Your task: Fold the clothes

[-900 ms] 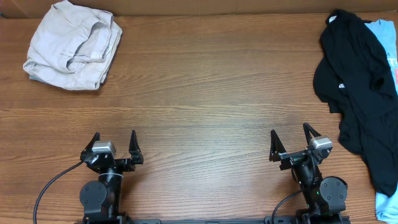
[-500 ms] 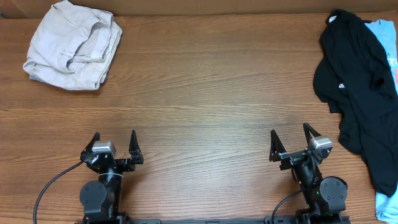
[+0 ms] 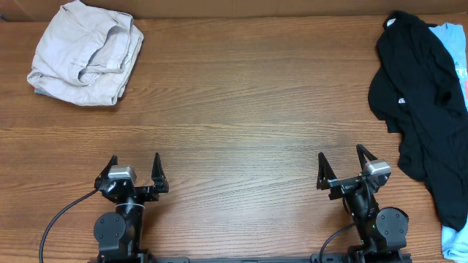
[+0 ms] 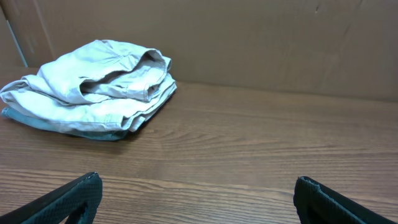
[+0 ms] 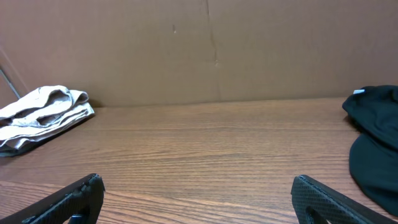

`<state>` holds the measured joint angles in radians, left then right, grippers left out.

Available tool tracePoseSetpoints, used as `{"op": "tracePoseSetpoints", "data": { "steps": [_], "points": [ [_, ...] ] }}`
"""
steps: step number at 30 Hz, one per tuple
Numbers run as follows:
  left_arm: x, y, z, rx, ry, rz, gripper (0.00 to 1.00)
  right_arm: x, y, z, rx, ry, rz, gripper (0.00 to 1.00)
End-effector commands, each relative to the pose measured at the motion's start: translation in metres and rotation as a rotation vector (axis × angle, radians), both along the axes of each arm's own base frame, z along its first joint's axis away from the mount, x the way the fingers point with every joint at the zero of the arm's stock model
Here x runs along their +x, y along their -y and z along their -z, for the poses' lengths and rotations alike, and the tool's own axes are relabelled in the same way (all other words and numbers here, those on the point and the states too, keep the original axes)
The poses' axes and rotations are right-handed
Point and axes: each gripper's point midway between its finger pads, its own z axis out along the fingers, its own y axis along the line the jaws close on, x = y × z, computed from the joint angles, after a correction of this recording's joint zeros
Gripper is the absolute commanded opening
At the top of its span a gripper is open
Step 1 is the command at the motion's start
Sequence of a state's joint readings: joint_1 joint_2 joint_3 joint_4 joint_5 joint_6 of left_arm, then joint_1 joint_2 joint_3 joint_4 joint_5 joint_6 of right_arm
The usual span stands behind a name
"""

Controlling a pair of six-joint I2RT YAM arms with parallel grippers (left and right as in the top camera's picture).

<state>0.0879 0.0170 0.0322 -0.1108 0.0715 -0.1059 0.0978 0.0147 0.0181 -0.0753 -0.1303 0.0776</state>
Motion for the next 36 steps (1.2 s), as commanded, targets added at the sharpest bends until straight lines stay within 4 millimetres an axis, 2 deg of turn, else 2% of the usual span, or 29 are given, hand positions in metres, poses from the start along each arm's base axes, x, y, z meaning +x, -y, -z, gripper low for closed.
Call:
{"op": "tracePoseSetpoints", "data": {
  "steps": [1,36],
  "points": [
    [0.0,-0.0025,0.0011,-0.006,0.008,-0.011,1.0,0.0004,0.0023,0.0009,0.001,0.007,0.011,1.0],
    [0.0,-0.0024,0.0009,-0.006,0.009,-0.011,1.0,0.0011,0.0053,0.0007,0.001,0.008,0.029,1.0]
  ]
}}
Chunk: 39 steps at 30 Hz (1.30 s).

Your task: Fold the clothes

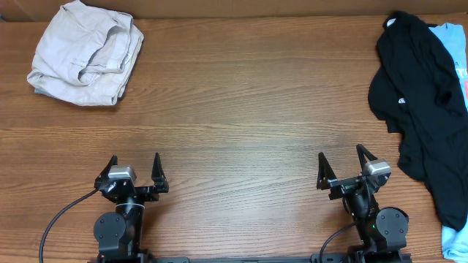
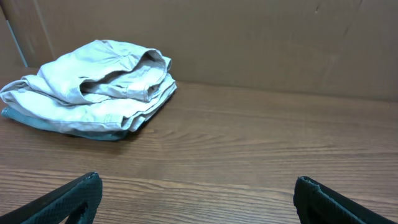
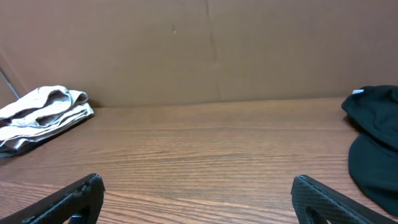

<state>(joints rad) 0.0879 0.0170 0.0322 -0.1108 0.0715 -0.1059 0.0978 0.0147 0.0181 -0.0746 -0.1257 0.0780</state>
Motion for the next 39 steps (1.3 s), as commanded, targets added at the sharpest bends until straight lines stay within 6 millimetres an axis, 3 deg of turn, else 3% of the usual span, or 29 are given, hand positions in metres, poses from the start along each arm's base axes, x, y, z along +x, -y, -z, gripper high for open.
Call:
{"op": "tracePoseSetpoints", "data": {
  "steps": [1,9,18,30,39],
  "points": [
    [0.0,-0.002,0.001,-0.006,0.009,-0.011,1.0,0.001,0.005,0.001,0.001,0.007,0.025,1.0],
    [0.0,0.0,-0.002,-0.007,0.021,0.004,1.0,0.001,0.005,-0.005,0.003,0.033,0.025,1.0],
    [0.0,0.008,-0.029,0.002,0.114,0.049,1.0,-0.001,0.004,-0.025,0.01,0.097,0.022,1.0],
    [-0.012,0.007,-0.097,0.014,0.182,0.038,1.0,-0.015,0.012,-0.099,0.014,0.166,0.057,1.0],
    [0.004,0.006,-0.143,0.003,0.08,0.042,1.0,0.002,0.01,-0.144,-0.009,0.009,0.056,1.0]
  ]
}}
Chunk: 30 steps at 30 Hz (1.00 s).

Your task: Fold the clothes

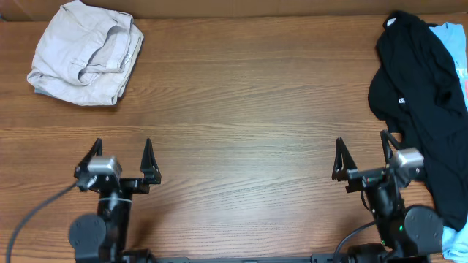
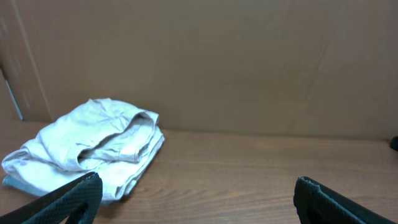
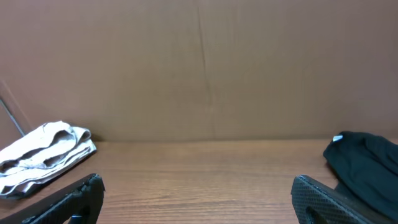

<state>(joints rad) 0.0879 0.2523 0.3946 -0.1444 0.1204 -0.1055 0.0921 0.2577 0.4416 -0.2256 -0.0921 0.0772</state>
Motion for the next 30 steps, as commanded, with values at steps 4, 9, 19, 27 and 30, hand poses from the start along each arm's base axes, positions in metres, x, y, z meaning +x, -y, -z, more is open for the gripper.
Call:
{"op": "tracePoseSetpoints", "data": {
  "steps": [4,9,19,27,30],
  "points": [
    [0.021,-0.004,-0.047,-0.01,-0.148,-0.006,1.0,0.026,0.001,-0.05,-0.048,-0.148,0.015,1.0],
    [0.044,-0.006,-0.068,-0.025,-0.364,-0.005,0.99,0.062,-0.003,-0.062,-0.071,-0.391,0.01,1.0],
    [0.102,-0.011,-0.046,-0.006,-0.684,0.023,1.0,0.149,-0.014,-0.034,-0.093,-0.736,-0.019,1.0],
    [0.134,-0.014,0.031,-0.031,-0.914,0.031,1.0,0.198,-0.019,0.037,-0.083,-0.877,-0.028,1.0],
    [0.146,-0.014,0.06,-0.087,-0.989,0.016,1.0,0.216,0.009,0.047,0.0,-0.884,0.113,1.0]
  ]
}}
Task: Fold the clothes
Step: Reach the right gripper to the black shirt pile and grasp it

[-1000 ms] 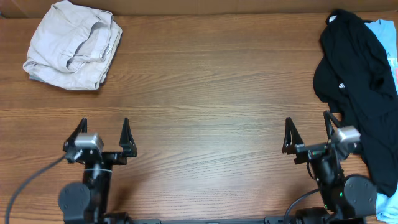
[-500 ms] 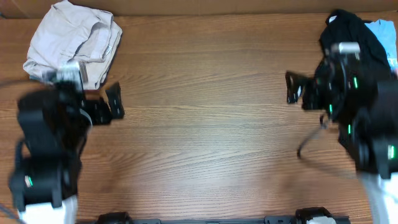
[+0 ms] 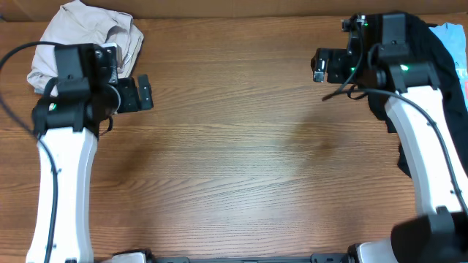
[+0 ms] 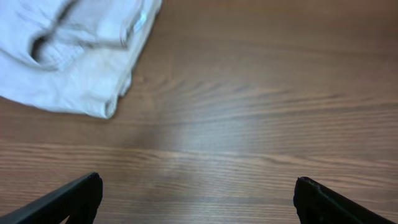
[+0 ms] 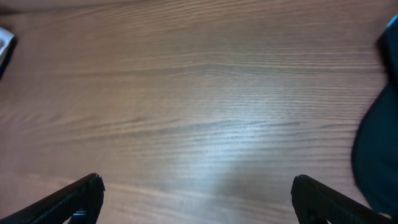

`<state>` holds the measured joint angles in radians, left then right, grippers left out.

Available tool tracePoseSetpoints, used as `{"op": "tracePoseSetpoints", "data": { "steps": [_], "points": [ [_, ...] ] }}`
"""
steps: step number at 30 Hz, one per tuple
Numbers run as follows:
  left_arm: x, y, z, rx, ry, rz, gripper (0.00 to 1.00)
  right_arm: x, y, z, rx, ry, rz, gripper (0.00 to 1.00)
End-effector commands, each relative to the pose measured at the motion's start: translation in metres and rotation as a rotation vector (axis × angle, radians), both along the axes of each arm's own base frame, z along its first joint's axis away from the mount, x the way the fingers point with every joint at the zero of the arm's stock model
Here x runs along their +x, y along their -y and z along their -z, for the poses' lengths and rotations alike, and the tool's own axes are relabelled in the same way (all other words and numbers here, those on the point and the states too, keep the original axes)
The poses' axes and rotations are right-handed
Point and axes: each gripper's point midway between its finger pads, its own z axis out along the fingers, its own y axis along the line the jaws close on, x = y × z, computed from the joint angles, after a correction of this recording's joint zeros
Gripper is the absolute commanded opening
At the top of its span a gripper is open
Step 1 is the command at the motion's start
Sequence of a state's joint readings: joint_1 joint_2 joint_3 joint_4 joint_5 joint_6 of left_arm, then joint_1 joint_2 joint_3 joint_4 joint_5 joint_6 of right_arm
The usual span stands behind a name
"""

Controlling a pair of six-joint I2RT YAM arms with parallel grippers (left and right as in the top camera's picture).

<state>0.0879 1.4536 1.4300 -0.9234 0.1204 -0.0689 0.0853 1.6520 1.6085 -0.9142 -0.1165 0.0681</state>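
Observation:
A crumpled beige garment (image 3: 80, 33) lies at the table's back left corner; in the left wrist view this beige garment (image 4: 68, 50) fills the upper left. My left gripper (image 3: 135, 93) hovers just right of it, open, nothing between its fingers (image 4: 74, 198). A black garment (image 3: 428, 102) sprawls along the right edge over a light blue garment (image 3: 450, 33). My right gripper (image 3: 329, 58) hangs left of the black heap, open and empty, with the black garment (image 5: 380, 143) at that view's right edge.
The wooden table (image 3: 234, 161) stretches between the two heaps. A cardboard wall runs along its back edge. Both white arms reach from the front edge to the back corners.
Both arms have gone from low near the front edge to far out at the back, the left beside the beige garment, the right beside the black one. Both wrist cameras now look down. The clothes lie as before.
Both grippers first sat open and still at the front edge, looking level across the table. Then they stood a little higher and further apart. Now each hovers open by a heap at the back, holding nothing.

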Motion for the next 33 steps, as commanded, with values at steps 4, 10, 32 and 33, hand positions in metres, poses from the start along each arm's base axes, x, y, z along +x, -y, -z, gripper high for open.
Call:
{"op": "tracePoseSetpoints", "data": {
  "steps": [4,10,32,33],
  "points": [
    [0.018,0.015,0.037,-0.12,-0.095,0.037,1.0,0.032,0.106,-0.004,0.004,0.07,0.421,1.0],
    [0.023,0.018,0.033,-0.139,-0.074,0.051,1.0,0.027,0.221,0.004,-0.015,0.104,0.657,1.0],
    [0.031,0.016,0.029,-0.129,-0.037,0.046,1.0,0.005,0.391,0.172,-0.066,-0.067,0.766,0.73],
    [0.031,0.016,0.028,-0.128,-0.033,0.046,1.0,0.006,0.391,0.176,-0.065,-0.071,0.766,0.66]
  ]
}}
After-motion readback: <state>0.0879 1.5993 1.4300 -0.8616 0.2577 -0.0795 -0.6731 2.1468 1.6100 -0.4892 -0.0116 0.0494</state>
